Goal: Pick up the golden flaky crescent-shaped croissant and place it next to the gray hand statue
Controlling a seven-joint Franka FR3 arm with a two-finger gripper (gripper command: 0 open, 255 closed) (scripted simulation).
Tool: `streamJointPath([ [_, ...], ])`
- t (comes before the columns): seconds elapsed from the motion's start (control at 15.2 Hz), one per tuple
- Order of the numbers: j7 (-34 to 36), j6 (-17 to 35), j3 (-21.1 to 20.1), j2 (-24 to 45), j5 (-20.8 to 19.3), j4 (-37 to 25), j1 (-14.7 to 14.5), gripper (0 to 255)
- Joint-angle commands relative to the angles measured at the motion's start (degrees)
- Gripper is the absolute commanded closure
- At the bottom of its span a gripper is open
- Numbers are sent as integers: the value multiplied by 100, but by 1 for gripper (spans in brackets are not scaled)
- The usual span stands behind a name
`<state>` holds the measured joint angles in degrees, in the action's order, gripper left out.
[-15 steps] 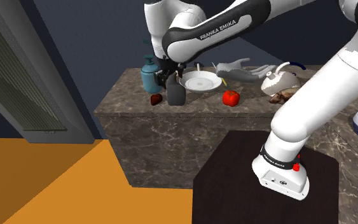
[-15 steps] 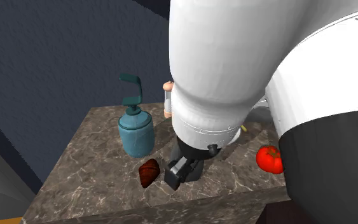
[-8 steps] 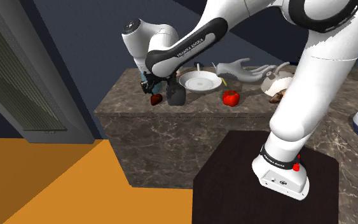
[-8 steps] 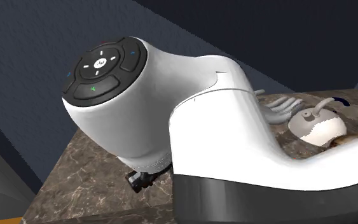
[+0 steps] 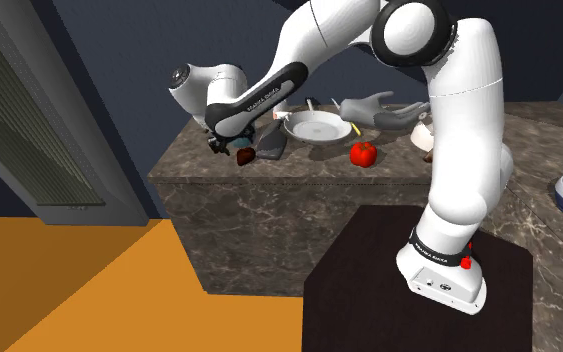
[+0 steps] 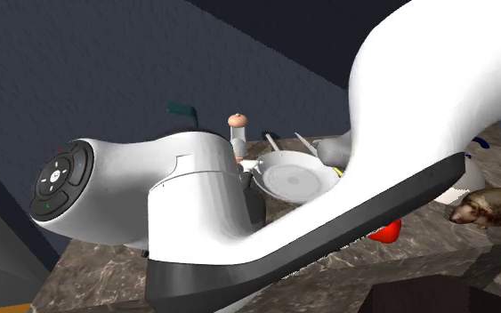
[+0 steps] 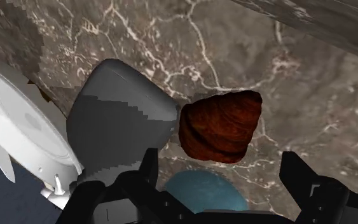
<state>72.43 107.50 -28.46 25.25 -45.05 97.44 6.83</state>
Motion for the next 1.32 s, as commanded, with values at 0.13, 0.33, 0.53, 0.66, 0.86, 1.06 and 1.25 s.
streamJointPath([
  [0.13,154,63,122,265,-173,-125,-34,0],
  [0.33,197,224,176,340,-253,-42,16,0],
  [0.53,219,306,205,382,-296,-3,41,0],
  [0.66,219,306,205,382,-296,-4,41,0],
  [0.86,219,306,205,382,-296,-4,41,0],
  [1.06,219,305,205,382,-296,-4,41,255],
  [1.25,219,306,205,382,-296,-4,41,255],
])
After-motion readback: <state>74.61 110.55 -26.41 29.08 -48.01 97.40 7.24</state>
